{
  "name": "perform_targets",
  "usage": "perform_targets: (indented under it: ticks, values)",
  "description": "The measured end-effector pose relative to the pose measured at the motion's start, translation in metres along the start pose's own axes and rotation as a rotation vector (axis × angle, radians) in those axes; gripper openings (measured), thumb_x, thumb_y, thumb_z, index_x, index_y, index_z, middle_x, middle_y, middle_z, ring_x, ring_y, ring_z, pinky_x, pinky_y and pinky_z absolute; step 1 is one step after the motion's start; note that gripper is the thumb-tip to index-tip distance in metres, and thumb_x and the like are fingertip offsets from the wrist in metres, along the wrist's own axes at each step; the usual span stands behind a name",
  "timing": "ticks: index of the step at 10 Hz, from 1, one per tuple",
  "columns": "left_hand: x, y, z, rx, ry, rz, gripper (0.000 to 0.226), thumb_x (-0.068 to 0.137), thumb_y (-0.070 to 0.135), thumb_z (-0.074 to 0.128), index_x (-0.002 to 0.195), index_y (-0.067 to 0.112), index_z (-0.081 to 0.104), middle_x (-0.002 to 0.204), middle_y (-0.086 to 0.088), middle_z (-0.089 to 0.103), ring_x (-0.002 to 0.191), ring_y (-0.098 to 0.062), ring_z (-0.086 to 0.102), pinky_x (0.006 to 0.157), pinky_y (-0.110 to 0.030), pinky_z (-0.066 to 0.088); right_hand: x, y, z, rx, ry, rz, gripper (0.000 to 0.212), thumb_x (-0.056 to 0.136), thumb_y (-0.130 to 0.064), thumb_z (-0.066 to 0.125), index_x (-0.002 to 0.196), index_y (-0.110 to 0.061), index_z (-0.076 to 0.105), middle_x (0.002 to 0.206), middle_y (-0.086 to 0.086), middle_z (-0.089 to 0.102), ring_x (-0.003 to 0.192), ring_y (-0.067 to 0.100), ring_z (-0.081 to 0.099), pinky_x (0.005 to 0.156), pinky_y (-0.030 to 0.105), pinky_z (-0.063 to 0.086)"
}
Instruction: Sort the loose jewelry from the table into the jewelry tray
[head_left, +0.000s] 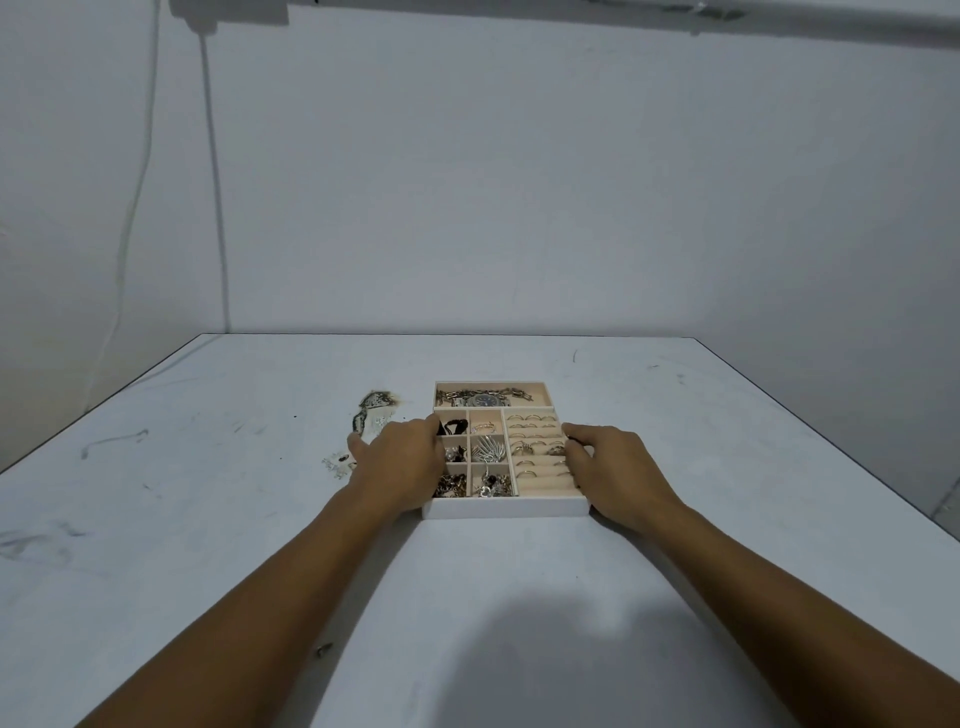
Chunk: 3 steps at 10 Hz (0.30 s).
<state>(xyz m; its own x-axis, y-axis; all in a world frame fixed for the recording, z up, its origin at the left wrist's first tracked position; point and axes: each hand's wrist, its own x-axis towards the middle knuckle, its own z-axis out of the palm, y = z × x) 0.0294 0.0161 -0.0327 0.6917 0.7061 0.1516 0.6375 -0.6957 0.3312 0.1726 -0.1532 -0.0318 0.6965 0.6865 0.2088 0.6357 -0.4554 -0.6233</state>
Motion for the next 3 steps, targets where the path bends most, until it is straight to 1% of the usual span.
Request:
perform_targets:
  ticks: [1, 2, 3]
  values:
    - [0.0, -0.008, 0.003, -0.096, -0.008, 0.002, 0.024, 0.1, 0.029, 0.026, 0.087, 0.026, 0.046, 0.094, 0.005, 0.066, 0.094, -0.021, 0.056, 0.098, -0.055, 0.033, 0.002, 0.002, -0.003, 0.02, -0.044, 0.025, 0.037, 0.1, -0.024, 0.044, 0.135, -0.016, 0.055, 0.122, -0.001, 0.066, 0.098, 0.015, 0.06, 0.08, 0.021, 0.044]
    - [-0.013, -0.006, -0.001, -0.139, 0.047, 0.022, 0.03, 0.103, 0.035, 0.024, 0.099, 0.025, 0.051, 0.095, 0.005, 0.066, 0.102, -0.024, 0.056, 0.098, -0.051, 0.033, 0.004, 0.006, -0.005, 0.071, -0.064, 0.096, 0.046, 0.098, -0.032, 0.05, 0.141, -0.016, 0.046, 0.124, -0.001, 0.063, 0.105, 0.017, 0.059, 0.085, 0.022, 0.04]
    - [-0.026, 0.001, -0.005, -0.209, 0.118, 0.051, 0.03, 0.102, 0.032, 0.03, 0.117, 0.027, 0.055, 0.091, 0.003, 0.063, 0.104, -0.024, 0.055, 0.099, -0.049, 0.035, -0.001, 0.002, -0.008, 0.114, -0.073, 0.139, 0.053, 0.096, -0.035, 0.054, 0.144, -0.017, 0.039, 0.138, 0.003, 0.052, 0.111, 0.02, 0.057, 0.084, 0.025, 0.04]
